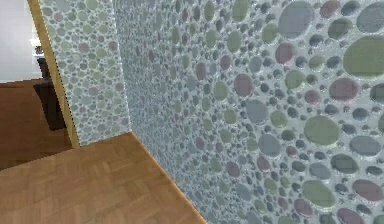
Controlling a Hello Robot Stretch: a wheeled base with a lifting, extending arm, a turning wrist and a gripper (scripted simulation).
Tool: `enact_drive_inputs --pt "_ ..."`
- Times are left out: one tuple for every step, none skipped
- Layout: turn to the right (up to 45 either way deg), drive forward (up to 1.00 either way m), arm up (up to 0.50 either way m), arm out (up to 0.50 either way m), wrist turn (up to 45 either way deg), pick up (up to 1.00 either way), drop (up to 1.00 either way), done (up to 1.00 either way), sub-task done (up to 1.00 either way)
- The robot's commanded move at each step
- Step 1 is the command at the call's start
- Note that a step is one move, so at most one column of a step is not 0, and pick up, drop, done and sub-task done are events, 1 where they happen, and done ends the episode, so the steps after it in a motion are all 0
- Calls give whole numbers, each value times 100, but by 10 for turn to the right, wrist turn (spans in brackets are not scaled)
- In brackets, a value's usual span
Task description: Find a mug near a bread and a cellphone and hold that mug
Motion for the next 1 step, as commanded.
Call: enact_drive_inputs --pt "0 25 0 0 0 0 0 0 0"
